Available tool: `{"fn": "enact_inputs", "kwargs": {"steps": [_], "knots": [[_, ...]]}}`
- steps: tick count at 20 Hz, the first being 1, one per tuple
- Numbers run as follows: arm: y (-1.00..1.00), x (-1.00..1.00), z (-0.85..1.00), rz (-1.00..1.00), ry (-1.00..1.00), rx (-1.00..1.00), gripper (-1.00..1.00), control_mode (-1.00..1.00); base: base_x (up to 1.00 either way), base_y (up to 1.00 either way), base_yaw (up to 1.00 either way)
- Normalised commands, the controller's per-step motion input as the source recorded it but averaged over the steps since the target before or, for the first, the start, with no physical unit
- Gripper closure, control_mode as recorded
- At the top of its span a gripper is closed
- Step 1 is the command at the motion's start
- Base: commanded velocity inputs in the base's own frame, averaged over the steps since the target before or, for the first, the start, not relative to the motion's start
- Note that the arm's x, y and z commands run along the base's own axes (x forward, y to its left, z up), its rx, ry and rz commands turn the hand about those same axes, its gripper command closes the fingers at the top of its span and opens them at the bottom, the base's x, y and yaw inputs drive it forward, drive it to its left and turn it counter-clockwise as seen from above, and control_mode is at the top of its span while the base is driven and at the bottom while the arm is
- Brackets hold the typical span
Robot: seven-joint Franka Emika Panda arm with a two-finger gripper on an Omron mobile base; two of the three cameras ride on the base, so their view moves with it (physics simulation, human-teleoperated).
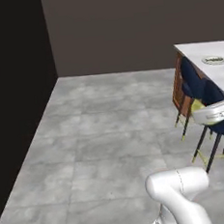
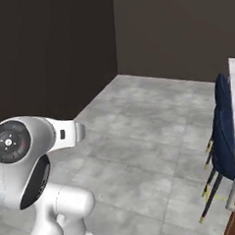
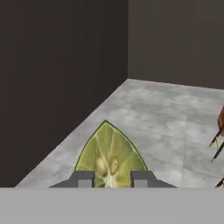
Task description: Take the lemon wedge from the fridge and place it on the plate with fish on the dining counter.
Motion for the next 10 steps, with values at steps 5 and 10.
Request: {"fn": "enact_inputs", "kwargs": {"steps": [5,10], "knots": [[0.0,0.0,0.0,0.0,0.0,0.0,1.0,1.0,1.0,0.69,-0.34],[0.0,0.0,0.0,0.0,0.0,0.0,1.0,1.0,1.0,0.55,-0.37]]}}
